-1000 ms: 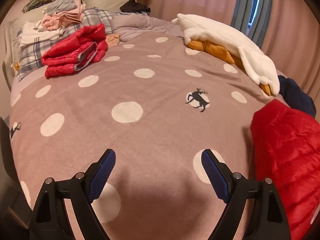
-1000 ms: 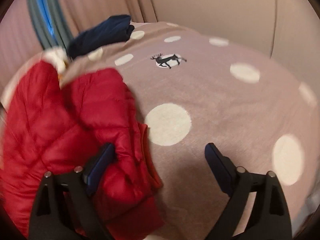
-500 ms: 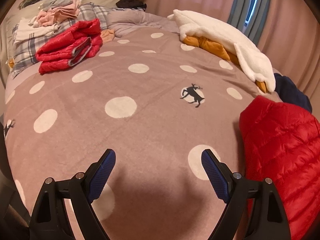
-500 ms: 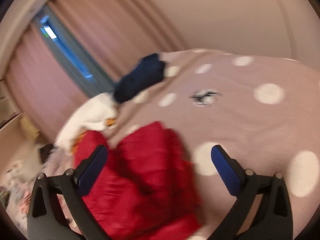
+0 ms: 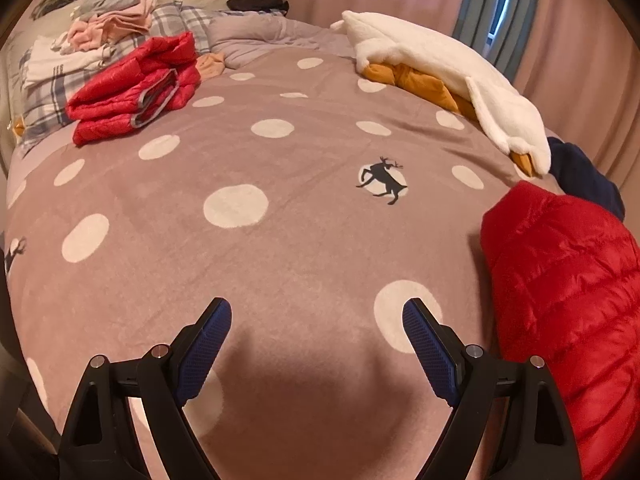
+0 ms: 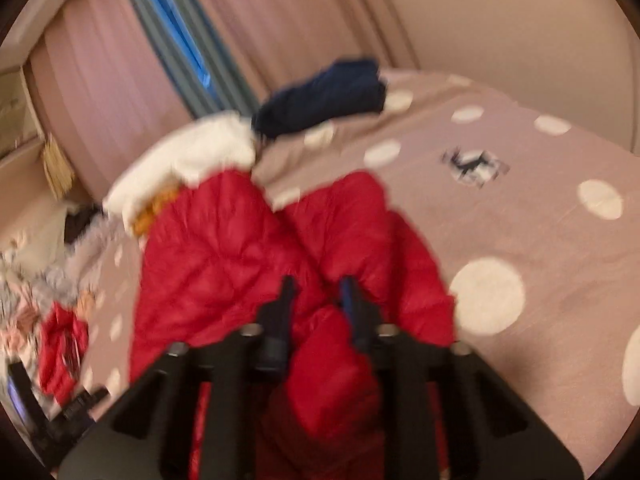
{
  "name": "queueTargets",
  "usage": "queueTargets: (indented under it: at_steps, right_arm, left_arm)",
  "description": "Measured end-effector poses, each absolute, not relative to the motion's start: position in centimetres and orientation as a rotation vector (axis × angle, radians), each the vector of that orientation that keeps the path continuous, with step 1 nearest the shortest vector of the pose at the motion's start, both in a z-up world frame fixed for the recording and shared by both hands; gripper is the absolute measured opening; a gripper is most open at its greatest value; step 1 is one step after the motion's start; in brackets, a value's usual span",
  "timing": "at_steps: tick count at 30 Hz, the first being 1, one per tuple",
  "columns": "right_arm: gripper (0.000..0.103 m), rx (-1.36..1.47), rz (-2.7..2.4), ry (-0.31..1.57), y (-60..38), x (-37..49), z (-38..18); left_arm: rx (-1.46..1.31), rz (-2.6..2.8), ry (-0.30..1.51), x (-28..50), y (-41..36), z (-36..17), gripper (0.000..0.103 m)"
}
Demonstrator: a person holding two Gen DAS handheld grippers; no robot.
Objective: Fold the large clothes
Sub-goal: 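Grasp the folded red jacket bundle with the right gripper, then grasp the jacket bundle with the left gripper while the right gripper holds it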
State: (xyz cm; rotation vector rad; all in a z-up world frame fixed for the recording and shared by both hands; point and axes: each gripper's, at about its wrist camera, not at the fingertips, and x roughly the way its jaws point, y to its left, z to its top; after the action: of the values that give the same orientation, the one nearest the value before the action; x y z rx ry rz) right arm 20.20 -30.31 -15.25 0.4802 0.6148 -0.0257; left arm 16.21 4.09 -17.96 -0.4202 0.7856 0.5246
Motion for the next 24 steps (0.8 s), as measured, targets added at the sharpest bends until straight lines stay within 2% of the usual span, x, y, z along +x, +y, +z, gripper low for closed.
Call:
queueTargets:
  at_steps: [4,9,13,16,19,22,24]
  right_arm:
    - [0.013,0.473,-0.046,0.605,-31.6,19.3,-14.6]
    - [0.012,0.466,-0.078,0.745,-32.0,20.2,-18.0]
    - [0.005,0.312,-0.249,0.86,-31.6,20.8,-20.7]
    - [0.007,0.211,-0.329,0.94,-31.6,21.5,-22.8]
    - [0.007,0.314,-0.281,0.928,-33.5,21.1,-22.8]
    - [0.013,0.382,-0.254,0.912,-34.6,20.7,-22.8]
    - [0.014,0.392,-0.257,0.907,-34.7,20.6,-22.8]
  left_arm:
    - [-0.427,0.534,0.782,16.2,4.2,-17.9,0.087]
    - [-0.423,0.522,0.796,16.3,3.7,-18.2,0.087]
    - [-0.39,0.508,0.799,16.4,3.1,-18.2,0.087]
    - [-0.393,0.454,0.785,16.3,2.4,-17.8,0.087]
    - [-0.411,0.342,0.728,16.1,1.0,-16.6,0.087]
    - [-0.415,0.168,0.664,16.3,-1.1,-15.2,0.087]
    - [-0.458,0.024,0.65,16.9,-2.4,-14.8,0.087]
